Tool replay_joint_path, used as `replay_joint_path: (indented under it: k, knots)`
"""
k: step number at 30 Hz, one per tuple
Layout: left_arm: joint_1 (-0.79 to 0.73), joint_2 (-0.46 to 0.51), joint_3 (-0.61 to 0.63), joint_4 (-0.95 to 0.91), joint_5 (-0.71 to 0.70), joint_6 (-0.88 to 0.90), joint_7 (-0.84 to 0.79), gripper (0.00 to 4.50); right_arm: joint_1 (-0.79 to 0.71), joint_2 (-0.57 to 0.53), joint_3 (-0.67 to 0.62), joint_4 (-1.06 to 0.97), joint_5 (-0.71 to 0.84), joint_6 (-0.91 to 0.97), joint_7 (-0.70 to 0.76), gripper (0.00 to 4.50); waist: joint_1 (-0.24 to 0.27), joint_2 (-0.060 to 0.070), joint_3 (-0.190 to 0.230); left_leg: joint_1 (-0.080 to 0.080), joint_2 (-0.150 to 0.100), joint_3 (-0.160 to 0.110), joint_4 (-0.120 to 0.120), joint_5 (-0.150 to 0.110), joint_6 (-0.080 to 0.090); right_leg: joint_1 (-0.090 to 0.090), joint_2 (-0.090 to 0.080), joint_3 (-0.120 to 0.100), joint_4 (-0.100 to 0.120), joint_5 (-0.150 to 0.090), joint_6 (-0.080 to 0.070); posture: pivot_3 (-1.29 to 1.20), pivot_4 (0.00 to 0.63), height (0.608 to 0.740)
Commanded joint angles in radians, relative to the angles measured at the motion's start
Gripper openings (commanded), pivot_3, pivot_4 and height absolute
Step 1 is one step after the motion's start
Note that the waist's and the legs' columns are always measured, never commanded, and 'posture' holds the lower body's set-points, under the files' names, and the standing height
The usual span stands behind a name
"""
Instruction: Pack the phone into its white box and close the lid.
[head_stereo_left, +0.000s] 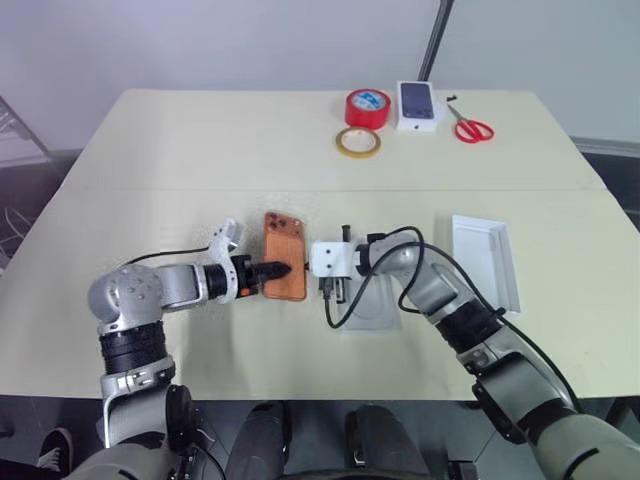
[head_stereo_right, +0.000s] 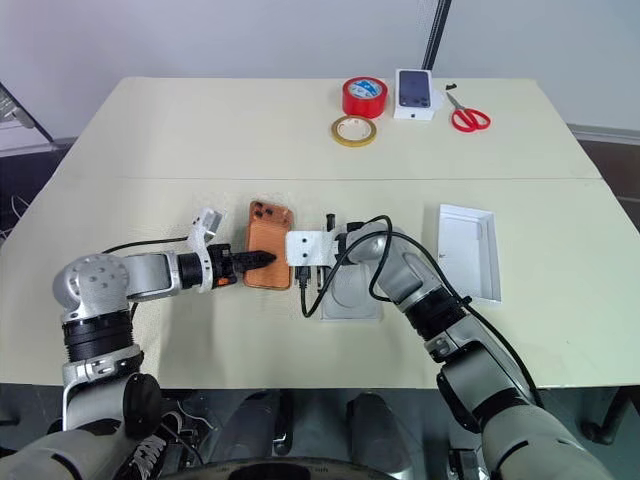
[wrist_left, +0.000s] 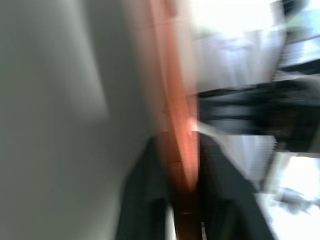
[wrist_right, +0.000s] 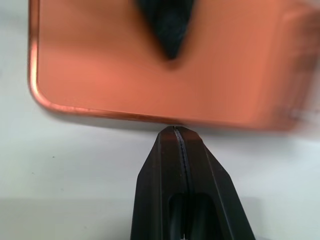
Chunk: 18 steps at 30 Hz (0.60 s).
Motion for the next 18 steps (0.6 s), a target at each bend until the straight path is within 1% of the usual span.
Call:
replay_joint_path:
  k: [1, 4, 5, 7, 11, 12, 13, 15, 16, 18]
  knots:
    - [0.025, 0.023, 0.002, -0.005, 0.025, -0.003, 0.013, 0.23, 0.015, 0.005, 0.014, -0.031, 0.004, -0.009, 0.006, 0.0, 0.0, 0.0, 0.0, 0.0, 0.0, 0.0, 0.0, 0.0, 0.0, 0.0, 0.0, 0.0, 0.0, 0.0, 0.0, 0.0, 0.15, 0.74]
    - [0.032, 0.005, 0.024, 0.003, 0.02, 0.006, 0.019, 0.23, 0.009, 0.019, 0.004, -0.03, 0.013, -0.02, -0.01, 0.0, -0.001, 0.0, 0.0, 0.0, 0.0, 0.0, -0.001, 0.0, 0.0, 0.0, 0.0, 0.0, 0.0, 0.0, 0.0, 0.0, 0.15, 0.74]
    - [0.032, -0.011, 0.049, 0.017, 0.016, 0.016, 0.025, 0.11, 0.007, 0.025, -0.003, -0.031, 0.022, -0.016, -0.012, 0.0, -0.001, 0.0, 0.0, 0.0, 0.0, 0.0, -0.001, 0.0, 0.0, -0.001, 0.0, 0.0, 0.0, 0.0, 0.0, 0.0, 0.15, 0.74]
    - [0.044, -0.021, 0.067, 0.029, 0.016, 0.014, 0.026, 0.11, 0.008, 0.037, -0.022, -0.042, 0.048, -0.009, -0.011, 0.0, 0.0, 0.0, 0.0, 0.0, 0.0, 0.0, -0.001, 0.0, 0.001, -0.001, 0.0, 0.0, 0.0, 0.0, 0.0, 0.0, 0.15, 0.74]
    - [0.053, -0.035, 0.092, 0.018, 0.008, 0.003, 0.027, 0.11, 0.01, 0.07, -0.097, -0.084, 0.198, 0.061, 0.048, 0.0, 0.0, 0.0, 0.0, 0.0, 0.0, 0.0, -0.001, 0.0, 0.001, -0.001, 0.0, 0.0, 0.0, 0.0, 0.0, 0.0, 0.15, 0.74]
    - [0.045, -0.048, 0.125, 0.024, -0.003, 0.005, 0.028, 0.11, 0.012, 0.079, -0.135, -0.109, 0.274, 0.1, 0.082, 0.0, 0.0, 0.0, 0.0, 0.0, 0.0, 0.0, -0.001, 0.0, 0.001, -0.001, 0.0, 0.0, 0.0, 0.0, 0.0, 0.0, 0.15, 0.74]
    - [0.041, -0.058, 0.15, 0.022, -0.018, -0.005, 0.023, 0.04, 0.015, 0.084, -0.172, -0.135, 0.343, 0.139, 0.114, 0.25, 0.001, 0.0, 0.001, -0.001, 0.0, 0.0, -0.001, 0.0, 0.001, -0.001, 0.0, 0.0, 0.0, 0.0, 0.0, 0.0, 0.15, 0.74]
    - [0.056, -0.059, 0.162, -0.002, -0.037, -0.018, 0.003, 0.0, 0.046, 0.053, -0.224, -0.229, 0.488, 0.228, 0.21, 0.8, 0.002, 0.0, 0.002, -0.002, 0.001, 0.0, -0.001, 0.0, 0.001, -0.002, 0.0, 0.0, 0.0, 0.0, 0.0, 0.0, 0.15, 0.74]
    - [0.06, -0.064, 0.169, -0.01, -0.045, -0.014, 0.001, 0.0, 0.079, 0.019, -0.232, -0.293, 0.546, 0.272, 0.259, 1.38, 0.003, 0.0, 0.002, -0.002, 0.001, 0.0, -0.001, 0.0, 0.001, -0.002, 0.0, 0.0, 0.0, 0.0, 0.0, 0.0, 0.15, 0.74]
    - [0.065, -0.065, 0.175, -0.02, -0.062, -0.001, -0.008, 0.0, 0.15, -0.042, -0.242, -0.408, 0.613, 0.298, 0.313, 2.31, 0.012, -0.001, 0.001, -0.002, 0.001, 0.0, -0.001, -0.001, 0.001, -0.001, 0.0, -0.001, -0.001, 0.0, 0.0, 0.0, 0.15, 0.74]
